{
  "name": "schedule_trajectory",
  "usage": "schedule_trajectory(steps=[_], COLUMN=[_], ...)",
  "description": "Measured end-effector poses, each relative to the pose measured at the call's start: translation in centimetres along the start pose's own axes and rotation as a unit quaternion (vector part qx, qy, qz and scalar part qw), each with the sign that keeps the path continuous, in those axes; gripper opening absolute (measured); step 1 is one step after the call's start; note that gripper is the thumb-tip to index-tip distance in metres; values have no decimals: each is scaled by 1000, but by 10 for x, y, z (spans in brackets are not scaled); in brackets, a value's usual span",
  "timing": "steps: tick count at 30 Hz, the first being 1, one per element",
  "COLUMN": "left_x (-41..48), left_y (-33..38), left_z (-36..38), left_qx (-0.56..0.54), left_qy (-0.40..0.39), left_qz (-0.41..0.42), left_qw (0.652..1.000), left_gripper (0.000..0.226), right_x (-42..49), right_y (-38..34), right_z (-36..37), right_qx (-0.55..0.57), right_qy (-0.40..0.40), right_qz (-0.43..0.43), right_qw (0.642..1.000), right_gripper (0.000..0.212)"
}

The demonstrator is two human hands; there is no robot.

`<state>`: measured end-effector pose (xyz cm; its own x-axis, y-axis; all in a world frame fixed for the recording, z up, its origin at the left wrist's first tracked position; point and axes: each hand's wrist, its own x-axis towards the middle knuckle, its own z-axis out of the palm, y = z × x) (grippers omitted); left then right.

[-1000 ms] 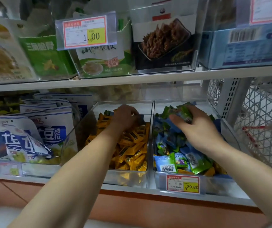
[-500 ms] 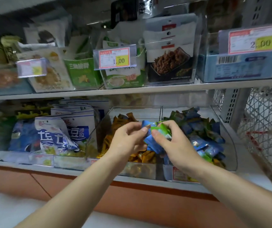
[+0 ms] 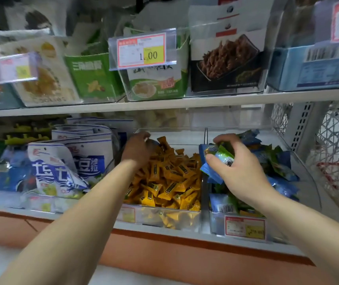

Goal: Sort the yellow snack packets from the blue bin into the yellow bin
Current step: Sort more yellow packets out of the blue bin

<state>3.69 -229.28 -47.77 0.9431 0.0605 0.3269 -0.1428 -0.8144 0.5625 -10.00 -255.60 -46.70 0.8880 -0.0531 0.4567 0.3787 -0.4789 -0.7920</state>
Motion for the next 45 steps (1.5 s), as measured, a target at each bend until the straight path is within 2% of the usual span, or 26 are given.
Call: schedule_trajectory(steps=[2,6,8,11,14,16,18,21,25,29,31,35,40,42,45], left_x=[22,39,39,34,22,15,10,9,20,35,38,29,-6,-36,-91], left_y=[-14,-29,-31,-30,-28,-28,-27,-20,-11,-7,-7,-2,30,45,71], left_z=[15,34,35,30,19,12,8,7,17,35,41,42,2,-15,-34], left_qx=[-9,-23,-17,9,-18,-12,-15,-46,36,21,18,-34,-141,-156,-182], left_qy=[2,-80,-85,-82,-59,-48,-58,-81,-77,-80,-62,-18,65,42,-43], left_qz=[-17,-49,-20,37,55,53,31,-15,-10,-53,-57,-25,0,32,83], left_qw=[1000,995,996,996,997,997,998,995,996,995,996,999,988,986,979], left_gripper=[45,69,63,38,13,7,9,31,48,67,63,33,26,26,34], right_x=[4,10,11,10,7,5,2,-3,-10,-12,-11,-7,-7,-13,-34], right_y=[6,12,14,14,14,12,9,5,6,15,20,23,19,13,6], right_z=[0,-2,-3,-3,-4,-7,-10,-15,-19,-21,-20,-20,-26,-31,-39], right_qx=[-15,-22,-18,-22,-28,-34,-33,-32,-45,-53,-61,-67,-44,-36,-33], right_qy=[2,8,13,6,-4,-11,-17,-24,-22,-26,-32,-20,-16,-17,-38], right_qz=[-1,-8,-13,-13,-12,-9,-6,-2,-8,-13,-11,-13,-3,-1,7], right_qw=[1000,1000,1000,1000,1000,999,999,999,999,998,998,997,999,999,999], right_gripper=[25,27,27,28,28,28,27,28,28,28,28,26,27,28,28])
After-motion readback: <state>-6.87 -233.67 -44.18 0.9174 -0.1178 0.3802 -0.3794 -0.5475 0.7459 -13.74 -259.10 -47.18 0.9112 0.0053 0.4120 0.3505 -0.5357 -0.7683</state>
